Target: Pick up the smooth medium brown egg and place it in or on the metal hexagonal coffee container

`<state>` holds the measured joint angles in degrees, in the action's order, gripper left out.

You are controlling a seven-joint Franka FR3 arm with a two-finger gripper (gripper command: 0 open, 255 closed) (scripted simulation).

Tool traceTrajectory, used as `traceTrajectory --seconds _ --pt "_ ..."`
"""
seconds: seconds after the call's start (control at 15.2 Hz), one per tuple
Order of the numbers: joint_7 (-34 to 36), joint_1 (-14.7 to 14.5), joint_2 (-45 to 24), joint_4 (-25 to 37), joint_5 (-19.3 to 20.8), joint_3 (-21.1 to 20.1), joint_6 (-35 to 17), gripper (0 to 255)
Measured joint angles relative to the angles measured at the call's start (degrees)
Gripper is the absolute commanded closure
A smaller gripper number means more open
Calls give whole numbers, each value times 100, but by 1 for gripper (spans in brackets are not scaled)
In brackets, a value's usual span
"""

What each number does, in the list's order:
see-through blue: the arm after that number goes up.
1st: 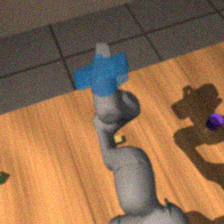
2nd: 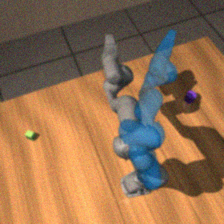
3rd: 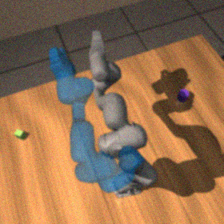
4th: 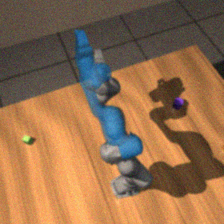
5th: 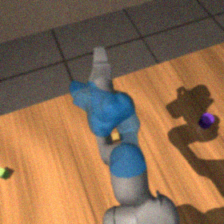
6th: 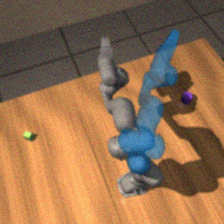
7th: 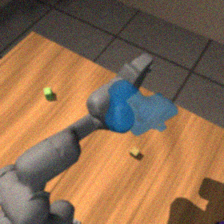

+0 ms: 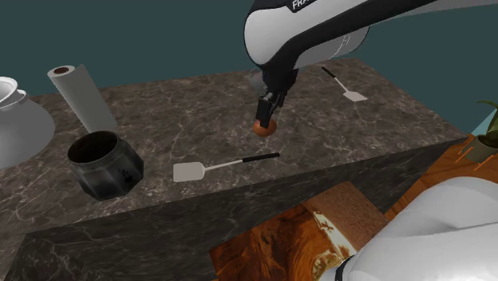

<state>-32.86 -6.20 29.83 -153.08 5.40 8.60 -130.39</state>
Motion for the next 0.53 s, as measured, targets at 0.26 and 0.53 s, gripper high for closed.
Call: traceTrajectory --seconds 0.26,0.53 --pt "-811 -179 -785 15 154 232 -1042 0" --pt "-1036 -222 -1242 1 152 337 -1572 0"
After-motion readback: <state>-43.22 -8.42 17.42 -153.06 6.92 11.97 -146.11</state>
